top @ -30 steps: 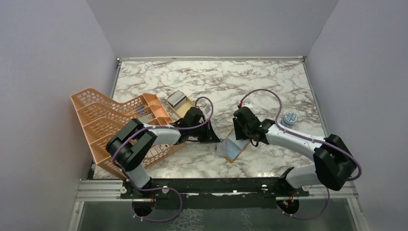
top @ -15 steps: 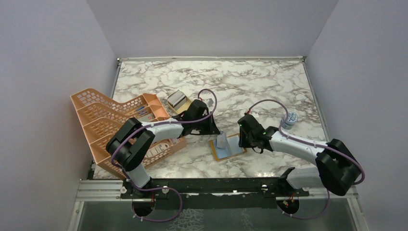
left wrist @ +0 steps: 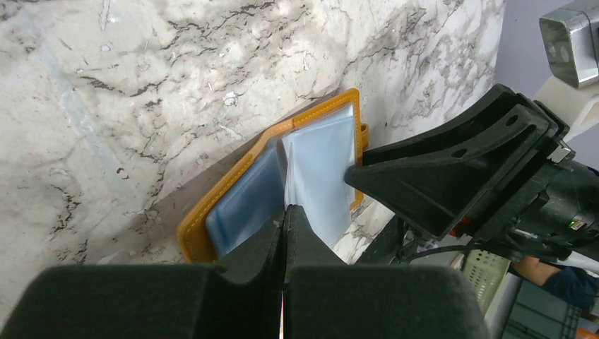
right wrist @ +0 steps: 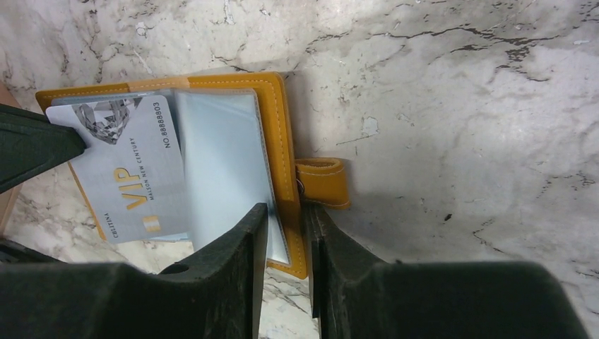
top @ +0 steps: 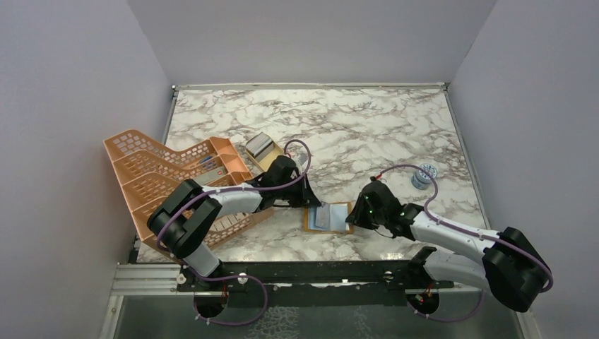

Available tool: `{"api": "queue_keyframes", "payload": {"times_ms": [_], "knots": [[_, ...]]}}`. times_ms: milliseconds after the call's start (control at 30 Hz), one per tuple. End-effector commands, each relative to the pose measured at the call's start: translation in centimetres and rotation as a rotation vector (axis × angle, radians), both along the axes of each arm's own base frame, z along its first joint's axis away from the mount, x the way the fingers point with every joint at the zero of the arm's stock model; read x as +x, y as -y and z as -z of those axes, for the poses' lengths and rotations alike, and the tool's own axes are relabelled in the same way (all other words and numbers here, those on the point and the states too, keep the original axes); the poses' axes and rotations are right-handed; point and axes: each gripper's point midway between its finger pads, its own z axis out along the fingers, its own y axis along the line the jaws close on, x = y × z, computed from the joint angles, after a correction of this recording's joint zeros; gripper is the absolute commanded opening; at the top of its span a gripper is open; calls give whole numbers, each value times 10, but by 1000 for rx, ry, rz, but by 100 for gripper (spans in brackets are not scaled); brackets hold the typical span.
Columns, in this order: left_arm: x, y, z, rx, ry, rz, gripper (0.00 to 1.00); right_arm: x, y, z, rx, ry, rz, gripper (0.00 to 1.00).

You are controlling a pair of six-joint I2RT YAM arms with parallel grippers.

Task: Put the credit cards into the card holder
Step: Insert the credit card into the card holder.

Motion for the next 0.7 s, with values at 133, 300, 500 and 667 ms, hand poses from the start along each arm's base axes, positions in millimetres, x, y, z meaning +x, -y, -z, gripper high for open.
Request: {"api": "queue_keyframes", "payload": {"times_ms": [133, 300, 500, 667], "knots": [[0, 8, -16, -87, -10, -16, 0, -11, 2, 11, -6, -35, -26, 26], [-2, 9, -8, -85, -59, -30, 0, -4, 5, 2, -63, -9, -48, 30], [0, 9, -4, -75, -64, -38, 0, 12, 8, -42, -114, 78, -78, 39], [1, 11, -1, -70, -75, -34, 0, 16, 1, -70, -99, 116, -116, 37]]}}
